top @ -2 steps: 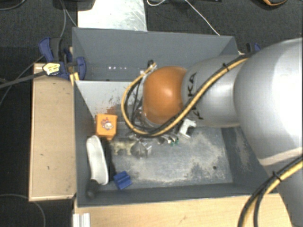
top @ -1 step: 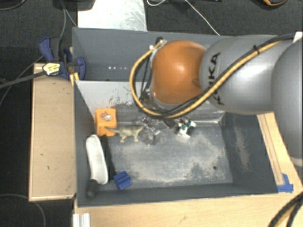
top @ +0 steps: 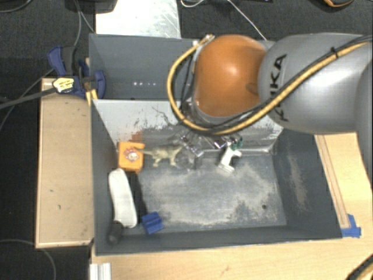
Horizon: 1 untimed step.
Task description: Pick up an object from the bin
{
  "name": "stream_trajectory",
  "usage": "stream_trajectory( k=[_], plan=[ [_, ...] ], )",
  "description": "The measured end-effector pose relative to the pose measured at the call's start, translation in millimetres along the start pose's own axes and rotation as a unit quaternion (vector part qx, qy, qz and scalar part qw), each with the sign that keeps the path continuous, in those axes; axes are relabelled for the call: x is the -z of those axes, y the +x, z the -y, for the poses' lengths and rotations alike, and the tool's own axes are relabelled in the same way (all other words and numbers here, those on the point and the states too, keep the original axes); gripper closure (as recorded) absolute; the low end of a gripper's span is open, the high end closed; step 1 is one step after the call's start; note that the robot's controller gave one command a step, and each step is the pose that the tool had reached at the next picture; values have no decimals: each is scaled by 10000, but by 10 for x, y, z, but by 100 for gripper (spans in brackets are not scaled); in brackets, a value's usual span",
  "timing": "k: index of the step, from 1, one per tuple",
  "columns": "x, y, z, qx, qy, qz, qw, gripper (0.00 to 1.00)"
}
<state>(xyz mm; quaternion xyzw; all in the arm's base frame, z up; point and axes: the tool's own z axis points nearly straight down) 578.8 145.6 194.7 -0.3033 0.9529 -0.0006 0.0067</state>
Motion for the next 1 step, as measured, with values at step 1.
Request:
stream_trajectory(
  k=[1],
  plan=[
    [846,-79,-122,96,13,30,9999,100]
  ],
)
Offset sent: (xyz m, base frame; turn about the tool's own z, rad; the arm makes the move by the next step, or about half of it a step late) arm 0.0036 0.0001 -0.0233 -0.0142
